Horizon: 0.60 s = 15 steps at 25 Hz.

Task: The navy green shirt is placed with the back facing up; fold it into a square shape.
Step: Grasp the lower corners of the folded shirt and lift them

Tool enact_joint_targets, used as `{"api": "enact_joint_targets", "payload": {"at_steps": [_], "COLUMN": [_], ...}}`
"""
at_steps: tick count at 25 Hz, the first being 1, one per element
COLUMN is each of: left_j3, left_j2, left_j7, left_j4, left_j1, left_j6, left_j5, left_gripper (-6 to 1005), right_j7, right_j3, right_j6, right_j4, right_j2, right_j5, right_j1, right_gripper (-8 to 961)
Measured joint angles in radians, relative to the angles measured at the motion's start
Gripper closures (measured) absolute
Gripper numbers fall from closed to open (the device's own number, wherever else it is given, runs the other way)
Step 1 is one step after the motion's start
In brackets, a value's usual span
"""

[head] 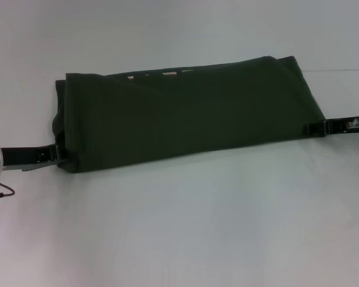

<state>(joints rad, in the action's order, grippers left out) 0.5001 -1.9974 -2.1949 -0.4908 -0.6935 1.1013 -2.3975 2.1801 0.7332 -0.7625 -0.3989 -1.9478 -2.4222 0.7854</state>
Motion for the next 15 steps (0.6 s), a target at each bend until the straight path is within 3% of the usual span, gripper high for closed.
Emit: {"api": "enact_joint_targets", "payload": {"at_steps": [6, 15], "left_j3": [0.0, 0.007], "left_j2": [0.0, 0.002], "left_j7": [0.0, 0.0], "left_j4": [0.0, 0.001], "left_j1": [-0.001, -0.005], "left_j6": [0.001, 0.001], "left_j5": [0.0, -0.001], "left_gripper": [967, 964], "right_j7": [0.0, 0.0], "right_j3": [0.0, 0.0], "right_j6": [0.0, -0.005], "right_j4": [0.0, 0.0], "right_j2": [0.001, 0.002], "right_j5": [0.0, 0.0], "right_j1": [0.0, 0.0], "right_gripper": [397, 407]}}
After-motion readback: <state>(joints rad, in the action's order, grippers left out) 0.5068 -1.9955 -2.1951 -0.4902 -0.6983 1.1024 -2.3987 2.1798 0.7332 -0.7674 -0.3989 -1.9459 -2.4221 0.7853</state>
